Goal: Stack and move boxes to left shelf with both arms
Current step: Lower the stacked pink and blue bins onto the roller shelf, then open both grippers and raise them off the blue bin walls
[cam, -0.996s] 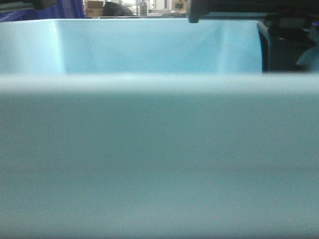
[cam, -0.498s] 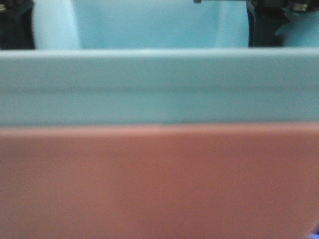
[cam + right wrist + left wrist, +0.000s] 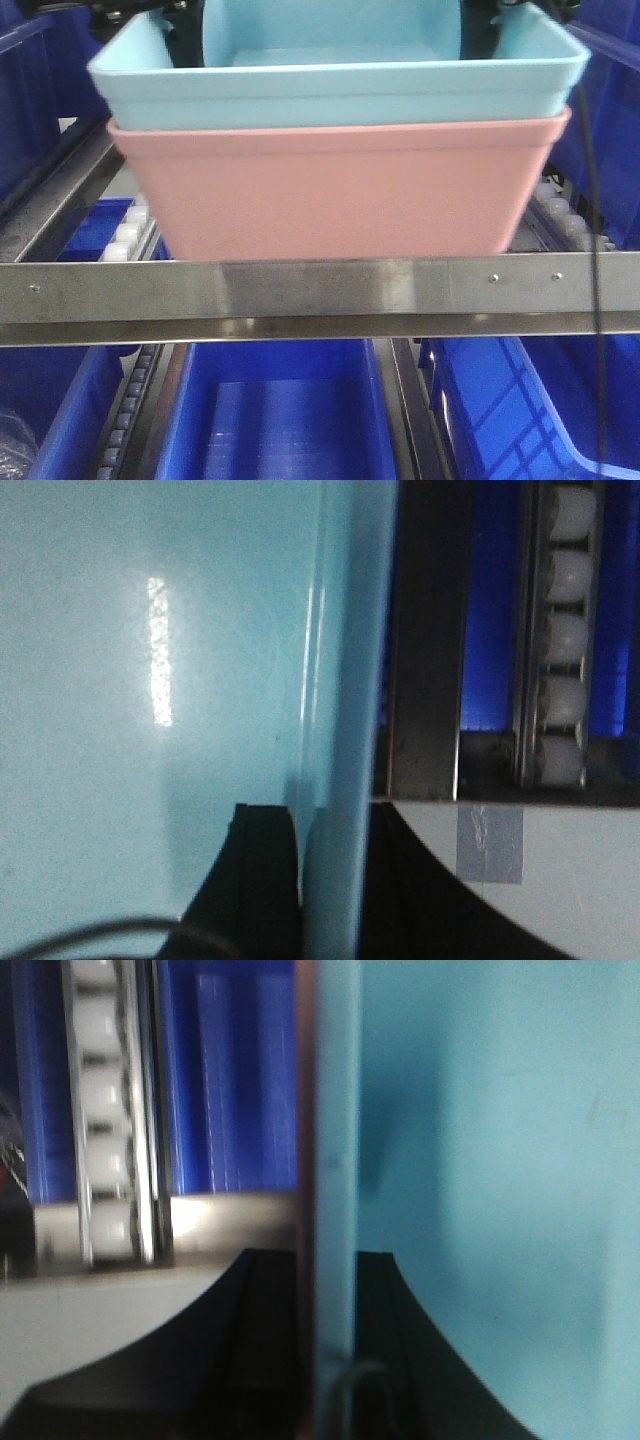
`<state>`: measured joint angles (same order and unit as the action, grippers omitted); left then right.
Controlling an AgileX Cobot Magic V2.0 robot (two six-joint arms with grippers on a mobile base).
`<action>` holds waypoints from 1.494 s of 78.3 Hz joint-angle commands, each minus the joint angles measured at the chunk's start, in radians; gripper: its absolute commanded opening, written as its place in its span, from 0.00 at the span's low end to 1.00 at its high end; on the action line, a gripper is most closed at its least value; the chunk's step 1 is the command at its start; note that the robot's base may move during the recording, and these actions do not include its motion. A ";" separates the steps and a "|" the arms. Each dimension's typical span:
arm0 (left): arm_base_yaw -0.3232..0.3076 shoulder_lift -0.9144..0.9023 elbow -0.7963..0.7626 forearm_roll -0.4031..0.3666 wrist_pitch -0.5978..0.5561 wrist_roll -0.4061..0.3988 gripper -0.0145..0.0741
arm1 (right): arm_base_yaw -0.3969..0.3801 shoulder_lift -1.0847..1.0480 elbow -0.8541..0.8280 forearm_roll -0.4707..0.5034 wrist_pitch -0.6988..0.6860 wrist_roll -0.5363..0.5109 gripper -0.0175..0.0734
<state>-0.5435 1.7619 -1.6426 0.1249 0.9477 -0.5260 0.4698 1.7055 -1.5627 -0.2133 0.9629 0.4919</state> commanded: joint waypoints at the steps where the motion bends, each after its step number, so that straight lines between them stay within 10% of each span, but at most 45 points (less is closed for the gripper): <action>1: 0.032 0.010 -0.134 0.027 -0.068 0.027 0.16 | -0.023 0.006 -0.100 -0.045 -0.098 -0.034 0.25; 71: 0.126 0.229 -0.314 0.034 -0.197 0.029 0.17 | -0.111 0.279 -0.316 -0.045 -0.240 -0.055 0.26; 97: 0.126 0.229 -0.316 0.034 -0.169 0.029 0.58 | -0.111 0.271 -0.329 -0.041 -0.216 -0.055 0.71; 111: 0.126 0.217 -0.318 0.034 -0.111 0.029 0.55 | -0.111 0.232 -0.328 -0.038 -0.195 -0.055 0.70; 117: 0.126 0.203 -0.320 0.034 -0.081 0.029 0.35 | -0.110 0.205 -0.328 -0.038 -0.173 -0.055 0.55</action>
<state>-0.4183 2.0536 -1.9238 0.1467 0.8788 -0.4967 0.3633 2.0074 -1.8547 -0.2252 0.8141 0.4472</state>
